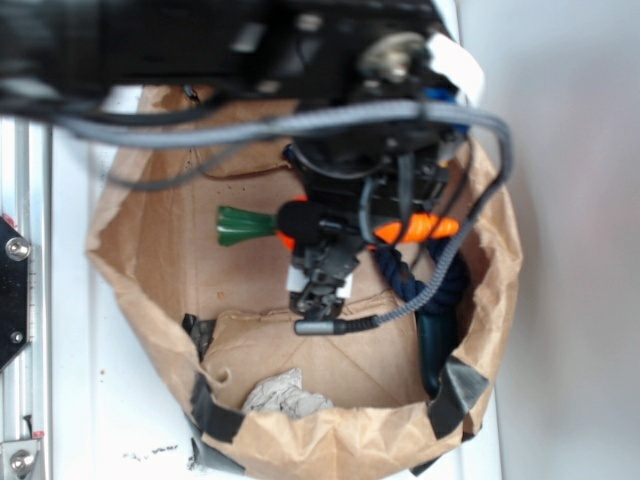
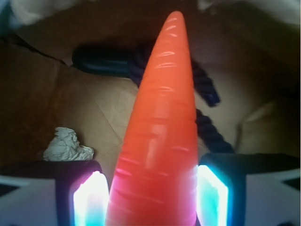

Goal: Grab the carrot.

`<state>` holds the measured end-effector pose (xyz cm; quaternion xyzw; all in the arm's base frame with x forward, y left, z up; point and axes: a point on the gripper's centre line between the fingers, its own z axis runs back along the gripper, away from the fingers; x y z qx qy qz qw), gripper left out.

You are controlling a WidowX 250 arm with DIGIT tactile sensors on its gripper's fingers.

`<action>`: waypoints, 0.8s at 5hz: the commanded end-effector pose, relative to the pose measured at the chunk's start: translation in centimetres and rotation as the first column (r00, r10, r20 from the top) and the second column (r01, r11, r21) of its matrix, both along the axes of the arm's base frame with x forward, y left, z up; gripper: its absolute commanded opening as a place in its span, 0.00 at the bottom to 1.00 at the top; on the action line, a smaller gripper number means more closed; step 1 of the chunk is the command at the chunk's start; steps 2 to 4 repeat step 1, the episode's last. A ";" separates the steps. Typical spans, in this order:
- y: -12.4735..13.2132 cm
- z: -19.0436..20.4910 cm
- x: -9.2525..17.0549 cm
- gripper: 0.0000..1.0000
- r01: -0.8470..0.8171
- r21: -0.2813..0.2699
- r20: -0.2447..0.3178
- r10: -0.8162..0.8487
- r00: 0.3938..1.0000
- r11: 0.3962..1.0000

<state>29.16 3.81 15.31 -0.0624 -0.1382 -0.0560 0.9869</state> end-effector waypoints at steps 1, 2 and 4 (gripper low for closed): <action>-1.3 5.8 -2.7 0.00 -0.055 0.153 0.107 0.039 0.993 0.987; -1.3 5.8 -2.7 0.00 -0.055 0.153 0.107 0.039 0.993 0.987; -1.3 5.8 -2.7 0.00 -0.055 0.153 0.107 0.039 0.993 0.987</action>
